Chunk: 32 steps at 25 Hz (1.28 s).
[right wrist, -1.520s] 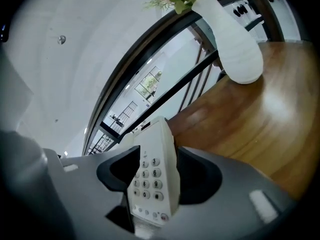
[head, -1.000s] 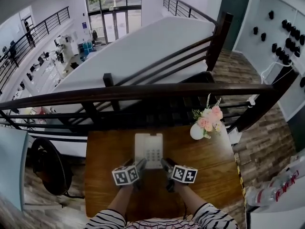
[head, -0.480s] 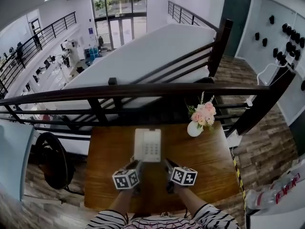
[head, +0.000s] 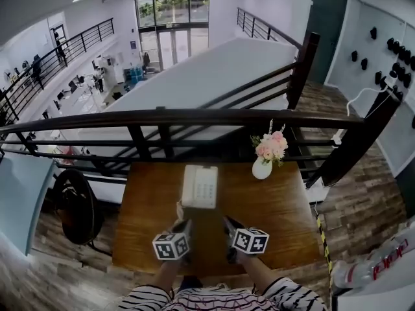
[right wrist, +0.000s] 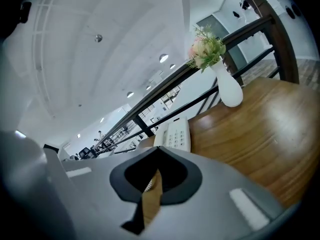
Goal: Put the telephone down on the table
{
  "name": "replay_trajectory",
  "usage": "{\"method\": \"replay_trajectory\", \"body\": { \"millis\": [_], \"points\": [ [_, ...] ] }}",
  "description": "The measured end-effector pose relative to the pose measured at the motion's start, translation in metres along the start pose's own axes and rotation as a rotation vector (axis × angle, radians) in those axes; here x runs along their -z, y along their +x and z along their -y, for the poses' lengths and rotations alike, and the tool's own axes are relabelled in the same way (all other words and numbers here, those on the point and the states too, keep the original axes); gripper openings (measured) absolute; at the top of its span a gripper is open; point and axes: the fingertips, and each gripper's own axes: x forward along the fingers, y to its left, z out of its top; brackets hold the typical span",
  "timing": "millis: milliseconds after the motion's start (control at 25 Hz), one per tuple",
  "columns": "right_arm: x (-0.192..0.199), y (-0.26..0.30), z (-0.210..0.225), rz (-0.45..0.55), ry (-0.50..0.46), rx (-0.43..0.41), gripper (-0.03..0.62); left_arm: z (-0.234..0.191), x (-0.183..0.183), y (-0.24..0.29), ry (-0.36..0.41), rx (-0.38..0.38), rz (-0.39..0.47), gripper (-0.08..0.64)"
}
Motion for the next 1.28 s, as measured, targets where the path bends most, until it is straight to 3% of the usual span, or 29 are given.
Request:
{"method": "replay_trajectory", "body": {
  "millis": [560, 1280],
  "points": [
    [0.045, -0.101, -0.016, -0.019, -0.078, -0.045, 0.000, 0.072, 0.053, -0.076, 0.051, 0.005, 0.058, 0.002],
    [0.098, -0.171, -0.008, -0.066, -0.097, -0.064, 0.000, 0.110, 0.121, -0.127, 0.047, -0.042, 0.079, 0.002]
  ]
}}
